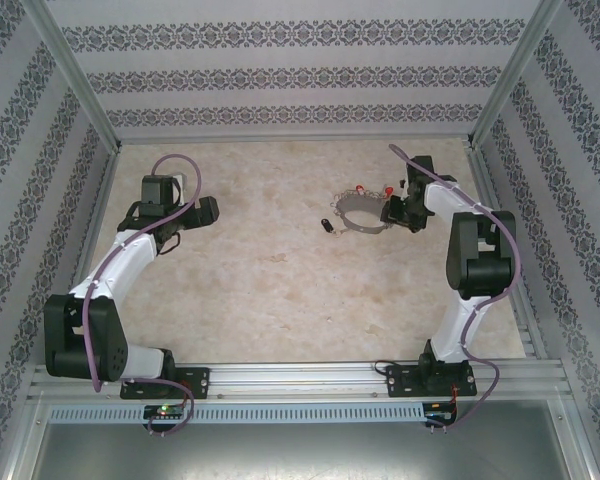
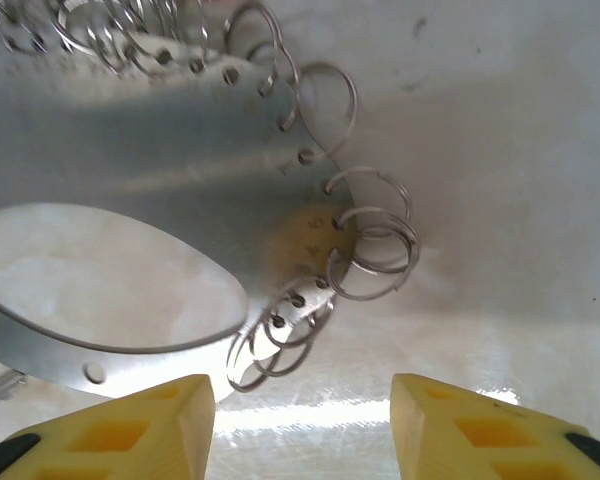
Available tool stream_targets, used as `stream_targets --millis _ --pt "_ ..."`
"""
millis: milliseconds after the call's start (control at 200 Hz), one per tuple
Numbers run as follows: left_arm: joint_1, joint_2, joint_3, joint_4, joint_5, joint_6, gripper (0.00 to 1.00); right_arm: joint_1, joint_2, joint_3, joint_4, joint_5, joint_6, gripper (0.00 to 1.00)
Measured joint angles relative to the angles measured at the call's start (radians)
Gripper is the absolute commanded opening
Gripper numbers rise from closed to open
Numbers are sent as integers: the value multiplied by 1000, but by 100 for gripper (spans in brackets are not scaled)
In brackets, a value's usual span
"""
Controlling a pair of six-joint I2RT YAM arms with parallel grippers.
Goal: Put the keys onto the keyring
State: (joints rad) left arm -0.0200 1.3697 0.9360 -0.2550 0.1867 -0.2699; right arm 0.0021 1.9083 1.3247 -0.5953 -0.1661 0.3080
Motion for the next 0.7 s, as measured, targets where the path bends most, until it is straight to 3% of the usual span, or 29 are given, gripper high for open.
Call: stream_targets --millis 200,699 --pt "0 0 0 0 -11 0 100 33 10 49 -38 53 28 43" --pt "-1 0 -8 0 -55 -10 100 81 113 120 -117 153 3 42"
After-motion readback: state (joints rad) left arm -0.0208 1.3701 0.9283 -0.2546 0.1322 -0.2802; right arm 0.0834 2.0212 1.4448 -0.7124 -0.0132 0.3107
